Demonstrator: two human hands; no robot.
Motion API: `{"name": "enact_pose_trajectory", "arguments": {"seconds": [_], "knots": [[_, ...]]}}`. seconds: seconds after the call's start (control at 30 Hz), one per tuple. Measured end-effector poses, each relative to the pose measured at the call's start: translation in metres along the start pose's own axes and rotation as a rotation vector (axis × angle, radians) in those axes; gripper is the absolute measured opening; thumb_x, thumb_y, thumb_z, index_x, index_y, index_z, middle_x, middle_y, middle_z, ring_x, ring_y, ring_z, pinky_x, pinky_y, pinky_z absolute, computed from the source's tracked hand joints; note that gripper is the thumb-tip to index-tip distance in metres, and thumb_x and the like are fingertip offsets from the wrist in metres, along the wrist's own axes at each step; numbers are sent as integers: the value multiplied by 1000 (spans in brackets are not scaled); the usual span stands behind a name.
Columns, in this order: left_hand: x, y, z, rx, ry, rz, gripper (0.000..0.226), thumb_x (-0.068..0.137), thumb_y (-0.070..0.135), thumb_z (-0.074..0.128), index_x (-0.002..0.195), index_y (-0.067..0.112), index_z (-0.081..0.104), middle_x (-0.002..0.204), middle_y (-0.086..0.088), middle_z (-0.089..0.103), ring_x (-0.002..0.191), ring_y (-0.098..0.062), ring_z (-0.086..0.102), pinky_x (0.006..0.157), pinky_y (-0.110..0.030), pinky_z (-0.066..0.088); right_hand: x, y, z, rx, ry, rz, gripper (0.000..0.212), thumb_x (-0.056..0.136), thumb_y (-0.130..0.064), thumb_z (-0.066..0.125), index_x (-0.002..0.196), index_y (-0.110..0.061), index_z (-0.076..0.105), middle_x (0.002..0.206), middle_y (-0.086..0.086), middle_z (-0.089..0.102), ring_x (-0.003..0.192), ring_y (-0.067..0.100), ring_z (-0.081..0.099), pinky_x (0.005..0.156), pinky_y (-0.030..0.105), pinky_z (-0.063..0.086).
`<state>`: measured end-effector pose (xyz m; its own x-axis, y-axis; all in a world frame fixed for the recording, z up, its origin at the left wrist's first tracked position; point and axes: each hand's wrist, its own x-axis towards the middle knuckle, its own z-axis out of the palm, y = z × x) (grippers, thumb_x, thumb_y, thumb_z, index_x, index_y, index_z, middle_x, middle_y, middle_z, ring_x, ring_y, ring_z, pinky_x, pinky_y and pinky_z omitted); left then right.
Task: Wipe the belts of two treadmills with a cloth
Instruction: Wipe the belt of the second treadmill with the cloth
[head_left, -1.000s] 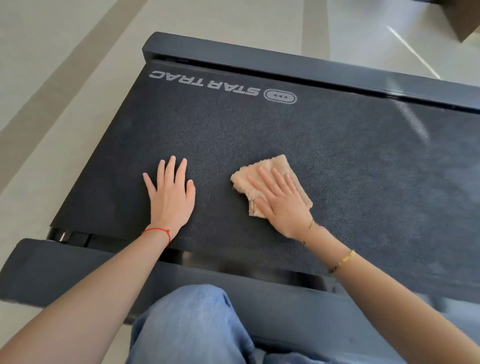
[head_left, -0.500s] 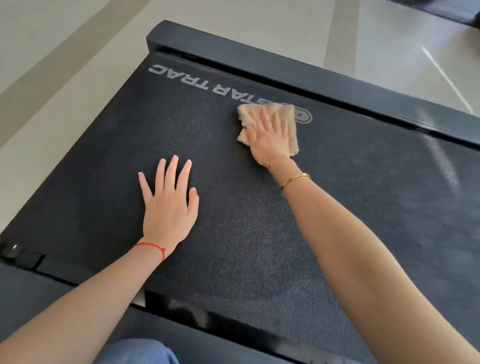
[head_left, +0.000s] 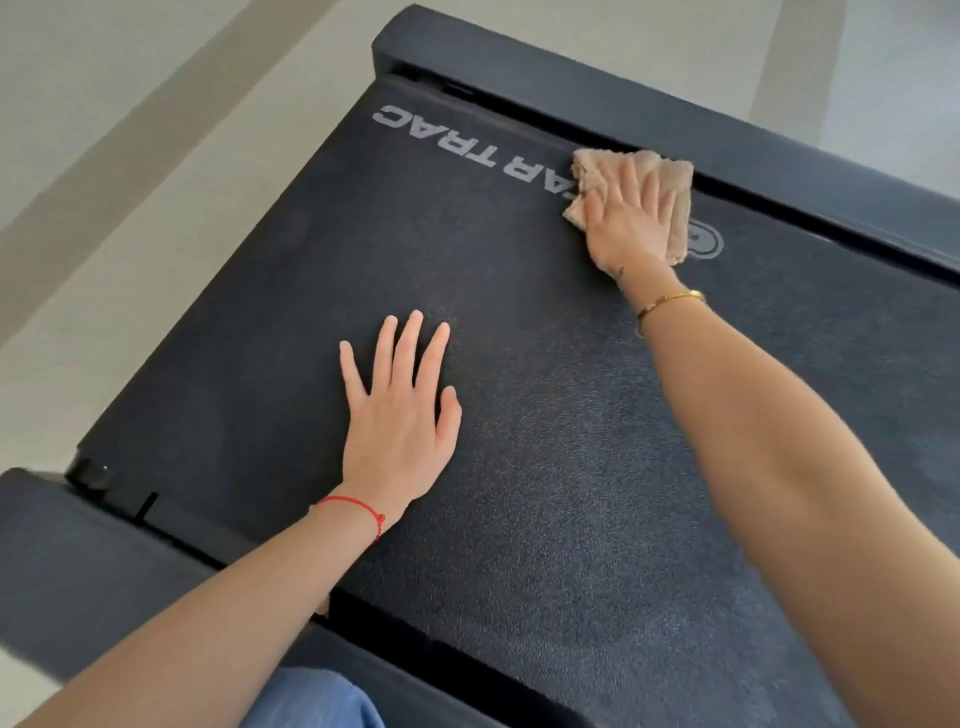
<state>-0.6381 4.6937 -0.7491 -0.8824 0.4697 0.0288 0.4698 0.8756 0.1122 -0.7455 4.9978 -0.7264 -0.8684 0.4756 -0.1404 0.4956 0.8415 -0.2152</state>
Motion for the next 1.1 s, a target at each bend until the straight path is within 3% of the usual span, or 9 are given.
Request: {"name": "enact_pose_trajectory", "arguments": {"seconds": [0.07, 0.17, 0.3, 0.37, 0.5, 0.63, 0.93, 1.03, 1.1], "knots": [[0, -1, 0, 0, 3, -2, 62, 99, 40, 19, 158, 21, 23, 165, -7, 20, 153, -27, 13, 119, -64, 12, 0, -25, 6, 4, 8, -49, 55, 106, -41, 13, 158, -24, 11, 166, 1, 2, 152, 31, -4, 122, 48, -8], [0, -2, 0, 0, 5, -3, 62, 99, 40, 21, 158, 21, 23, 165, -7, 20, 153, -26, 13, 119, -64, 12, -24, -59, 17, -48, -3, -289, 54, 106, -39, 16, 157, -19, 18, 165, 4, 11, 151, 31, 4, 120, 45, -5], [-1, -4, 1, -5, 4, 4, 62, 99, 41, 21, 158, 22, 22, 165, -6, 20, 153, -26, 13, 119, -64, 12, -71, -53, 29, -97, -75, -548, 53, 107, -42, 19, 157, -30, 13, 166, -4, 6, 152, 28, -1, 122, 45, -6], [-1, -4, 2, -9, 2, 5, 62, 99, 42, 20, 158, 23, 22, 165, -6, 19, 154, -25, 13, 119, -64, 12, -73, -21, 23, -99, -53, -502, 53, 106, -44, 18, 157, -31, 11, 166, -5, 4, 152, 26, -2, 123, 44, -6], [1, -4, 2, -23, -7, -5, 61, 99, 43, 20, 158, 24, 21, 165, -5, 19, 154, -25, 12, 120, -64, 11, -50, 50, 2, -86, 17, -137, 55, 106, -45, 15, 158, -29, 8, 166, -1, 0, 152, 27, -4, 123, 45, -6], [1, -3, 1, -27, -3, -12, 62, 99, 43, 19, 157, 24, 23, 165, -6, 21, 153, -26, 14, 120, -64, 11, -56, 56, -2, -5, 6, 33, 55, 105, -45, 16, 158, -33, 5, 166, -1, -2, 152, 30, -5, 122, 48, -9], [-3, -2, 2, -50, 35, -2, 58, 101, 35, 36, 156, 22, 27, 164, -6, 23, 153, -26, 15, 119, -64, 11, -229, 9, 38, -33, -59, -416, 54, 104, -47, 22, 157, -33, 15, 165, -6, 6, 152, 27, -3, 123, 45, -5], [-3, -3, 2, -62, 29, -3, 58, 101, 36, 33, 157, 22, 24, 165, -6, 21, 154, -26, 13, 120, -64, 8, -242, 37, 31, -23, -55, -410, 54, 105, -47, 26, 156, -35, 14, 165, -9, 5, 153, 23, -3, 124, 43, -3], [-4, -3, 2, -66, 21, 0, 58, 102, 37, 29, 158, 23, 23, 165, -6, 20, 154, -26, 12, 120, -64, 7, -236, 63, 24, -41, -20, -302, 55, 105, -45, 26, 156, -34, 12, 165, -8, 3, 153, 23, -4, 123, 42, -4]]}}
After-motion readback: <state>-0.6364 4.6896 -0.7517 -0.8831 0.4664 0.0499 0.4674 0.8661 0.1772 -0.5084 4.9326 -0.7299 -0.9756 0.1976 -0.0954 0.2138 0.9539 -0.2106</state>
